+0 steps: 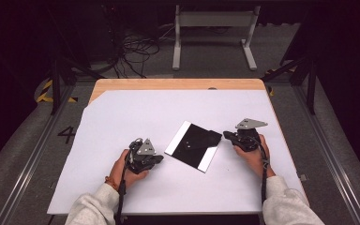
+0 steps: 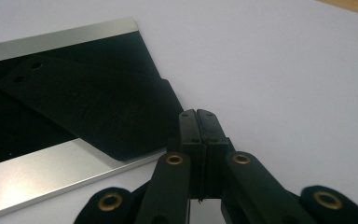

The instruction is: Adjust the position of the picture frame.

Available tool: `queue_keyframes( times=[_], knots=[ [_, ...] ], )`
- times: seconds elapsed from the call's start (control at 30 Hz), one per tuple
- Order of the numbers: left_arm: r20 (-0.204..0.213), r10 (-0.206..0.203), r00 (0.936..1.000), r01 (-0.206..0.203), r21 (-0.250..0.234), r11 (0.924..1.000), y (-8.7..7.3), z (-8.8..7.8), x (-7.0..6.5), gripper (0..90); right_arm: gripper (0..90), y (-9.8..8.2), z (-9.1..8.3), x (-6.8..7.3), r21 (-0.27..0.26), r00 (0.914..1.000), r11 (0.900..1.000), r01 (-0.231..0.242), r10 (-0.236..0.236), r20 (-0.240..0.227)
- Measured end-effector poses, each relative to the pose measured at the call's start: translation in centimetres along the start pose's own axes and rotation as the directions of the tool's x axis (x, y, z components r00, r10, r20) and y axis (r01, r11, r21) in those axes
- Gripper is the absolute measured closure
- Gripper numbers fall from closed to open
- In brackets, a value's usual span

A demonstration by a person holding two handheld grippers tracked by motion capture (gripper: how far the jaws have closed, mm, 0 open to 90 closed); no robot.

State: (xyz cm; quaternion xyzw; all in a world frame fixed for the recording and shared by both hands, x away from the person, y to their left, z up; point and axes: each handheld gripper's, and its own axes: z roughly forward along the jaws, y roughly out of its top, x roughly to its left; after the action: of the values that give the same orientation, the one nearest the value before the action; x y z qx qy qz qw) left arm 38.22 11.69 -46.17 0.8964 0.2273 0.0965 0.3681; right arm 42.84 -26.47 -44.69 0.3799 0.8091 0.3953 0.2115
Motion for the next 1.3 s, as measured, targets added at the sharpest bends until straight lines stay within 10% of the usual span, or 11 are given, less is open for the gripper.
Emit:
queue_keyframes(
  times=[1.3],
  knots=[
    [-0.018,-0.007,0.9998,0.008,0.002,1.0000,1.3,1.3,0.7,89.6,90.0,0.2,1.7,-0.5,0.077,0.9999,0.997,-0.006,0.008,-0.014]
  ],
)
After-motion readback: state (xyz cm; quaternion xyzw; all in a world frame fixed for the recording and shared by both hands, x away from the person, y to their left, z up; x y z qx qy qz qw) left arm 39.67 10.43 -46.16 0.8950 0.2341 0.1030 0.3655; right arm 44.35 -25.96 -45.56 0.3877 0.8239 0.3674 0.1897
